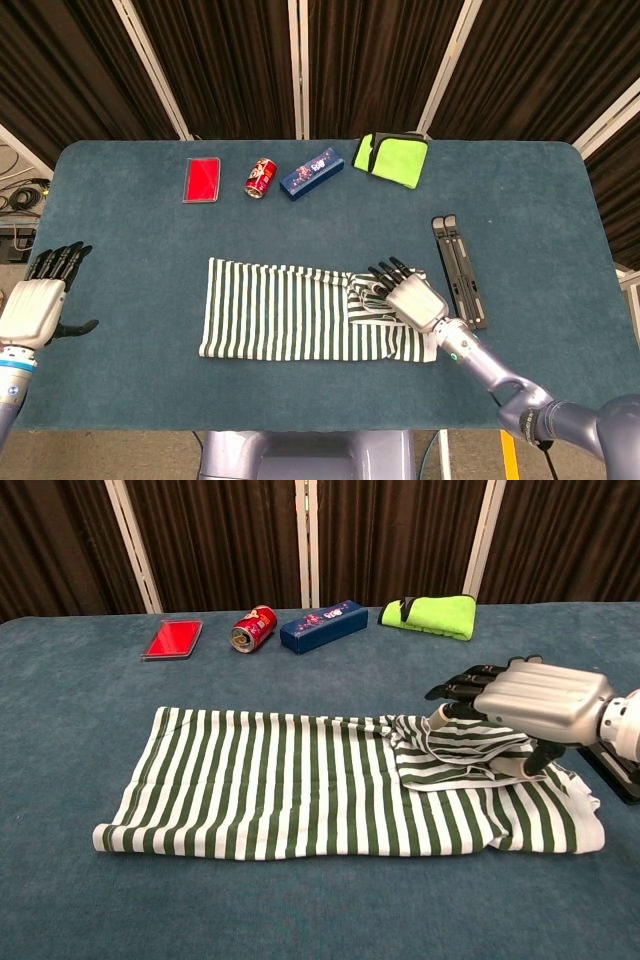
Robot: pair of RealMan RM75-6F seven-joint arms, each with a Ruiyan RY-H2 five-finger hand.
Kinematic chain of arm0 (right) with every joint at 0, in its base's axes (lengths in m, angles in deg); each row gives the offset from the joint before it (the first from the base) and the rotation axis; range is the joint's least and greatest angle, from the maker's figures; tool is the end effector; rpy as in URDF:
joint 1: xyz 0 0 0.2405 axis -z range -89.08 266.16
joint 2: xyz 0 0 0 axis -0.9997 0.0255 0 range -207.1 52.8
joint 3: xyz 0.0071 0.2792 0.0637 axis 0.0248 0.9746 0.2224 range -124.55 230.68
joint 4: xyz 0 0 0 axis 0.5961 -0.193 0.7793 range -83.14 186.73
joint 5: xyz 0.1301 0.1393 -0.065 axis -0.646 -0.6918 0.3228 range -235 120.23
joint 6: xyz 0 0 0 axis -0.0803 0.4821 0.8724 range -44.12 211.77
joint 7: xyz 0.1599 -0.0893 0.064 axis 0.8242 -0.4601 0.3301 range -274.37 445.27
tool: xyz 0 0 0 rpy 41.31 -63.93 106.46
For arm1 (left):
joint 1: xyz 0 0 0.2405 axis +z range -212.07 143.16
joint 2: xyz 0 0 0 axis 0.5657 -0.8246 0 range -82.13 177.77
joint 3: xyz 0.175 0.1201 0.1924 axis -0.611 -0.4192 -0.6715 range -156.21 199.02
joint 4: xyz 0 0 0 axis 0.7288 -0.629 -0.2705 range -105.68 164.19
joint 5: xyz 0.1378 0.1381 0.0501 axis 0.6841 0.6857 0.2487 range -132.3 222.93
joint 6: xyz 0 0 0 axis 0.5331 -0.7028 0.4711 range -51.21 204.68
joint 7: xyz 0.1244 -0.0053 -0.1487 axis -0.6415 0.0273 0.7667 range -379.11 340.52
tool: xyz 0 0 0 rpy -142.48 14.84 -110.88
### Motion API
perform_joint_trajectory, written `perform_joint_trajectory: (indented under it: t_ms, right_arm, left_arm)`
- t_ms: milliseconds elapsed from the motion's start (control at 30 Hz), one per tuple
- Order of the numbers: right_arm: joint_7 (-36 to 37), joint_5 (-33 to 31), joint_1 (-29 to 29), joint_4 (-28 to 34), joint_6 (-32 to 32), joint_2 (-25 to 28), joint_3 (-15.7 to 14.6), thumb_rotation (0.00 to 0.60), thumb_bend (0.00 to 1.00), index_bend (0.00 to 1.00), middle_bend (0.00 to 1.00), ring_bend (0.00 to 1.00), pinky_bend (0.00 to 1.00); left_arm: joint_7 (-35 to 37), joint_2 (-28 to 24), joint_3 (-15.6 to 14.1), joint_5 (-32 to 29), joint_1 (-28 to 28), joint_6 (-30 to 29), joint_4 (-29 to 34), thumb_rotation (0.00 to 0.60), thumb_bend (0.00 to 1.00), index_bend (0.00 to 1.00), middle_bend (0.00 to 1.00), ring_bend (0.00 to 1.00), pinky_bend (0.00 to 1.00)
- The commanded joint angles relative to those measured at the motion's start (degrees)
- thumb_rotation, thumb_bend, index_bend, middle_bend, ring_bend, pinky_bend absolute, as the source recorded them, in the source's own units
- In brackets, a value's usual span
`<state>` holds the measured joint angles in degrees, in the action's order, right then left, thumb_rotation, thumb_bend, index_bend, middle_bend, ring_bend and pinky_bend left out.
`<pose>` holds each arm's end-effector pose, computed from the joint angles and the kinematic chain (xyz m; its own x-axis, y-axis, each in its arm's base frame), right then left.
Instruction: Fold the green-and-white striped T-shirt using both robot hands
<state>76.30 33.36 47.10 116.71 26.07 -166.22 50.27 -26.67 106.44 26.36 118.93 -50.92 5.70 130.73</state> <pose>-0.2142 -0.3896 -0.0374 0.7550 -0.0772 0.6512 -0.5381 -0.6404 0.5480 -0.3032 0.2967 0.1724 0.4234 0.1505 0.8934 0.9050 -0.0250 -0.4247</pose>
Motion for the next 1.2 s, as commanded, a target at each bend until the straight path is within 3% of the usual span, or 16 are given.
perform_joint_trajectory:
  t_ms: [33, 433, 567, 667, 867, 1033, 1200]
  right_arm:
    - [-0.9, 0.3, 0.5, 1.5, -0.4, 0.9, -0.1, 0.6, 0.27, 0.21, 0.02, 0.0, 0.01]
    - [-2.4, 1.8, 2.8, 12.7, -5.5, 8.6, 0.5, 0.6, 0.25, 0.21, 0.02, 0.0, 0.01]
    - [-2.9, 2.6, 4.5, 16.5, -9.4, 11.7, 1.2, 0.6, 0.1, 0.16, 0.01, 0.0, 0.0]
    - [-1.1, 3.5, 6.7, 18.0, -14.5, 13.7, 1.7, 0.6, 0.01, 0.03, 0.0, 0.0, 0.0]
    - [1.2, 2.2, 11.2, 20.1, -20.4, 16.8, 2.6, 0.6, 0.0, 0.0, 0.0, 0.0, 0.0]
    - [0.3, -4.0, 16.2, 23.9, -24.0, 18.6, 4.2, 0.6, 0.0, 0.0, 0.0, 0.0, 0.0]
    - [-1.3, -6.2, 19.7, 25.3, -27.4, 18.0, 5.0, 0.6, 0.0, 0.0, 0.0, 0.0, 0.0]
  left_arm:
    - [0.0, 0.0, 0.0, 0.1, 0.1, -0.1, 0.1, 0.6, 0.0, 0.0, 0.0, 0.0, 0.0]
    - [0.3, -0.1, -0.2, 0.6, 0.1, -0.1, 0.1, 0.6, 0.0, 0.0, 0.0, 0.0, 0.0]
    - [0.7, 0.0, -0.3, 0.9, 0.0, 0.2, -0.4, 0.6, 0.0, 0.0, 0.0, 0.0, 0.0]
    - [1.1, 1.0, -0.2, 1.1, -0.5, 0.8, -2.0, 0.6, 0.0, 0.0, 0.0, 0.0, 0.0]
    - [4.4, 6.9, -0.3, 5.7, -2.0, 0.6, -10.4, 0.6, 0.0, 0.0, 0.0, 0.0, 0.0]
    - [8.4, 11.3, -1.7, 12.3, -6.3, 4.5, -19.3, 0.6, 0.0, 0.01, 0.0, 0.0, 0.0]
    - [14.1, 15.2, -3.7, 19.6, -10.1, 5.3, -28.7, 0.6, 0.0, 0.13, 0.0, 0.0, 0.0]
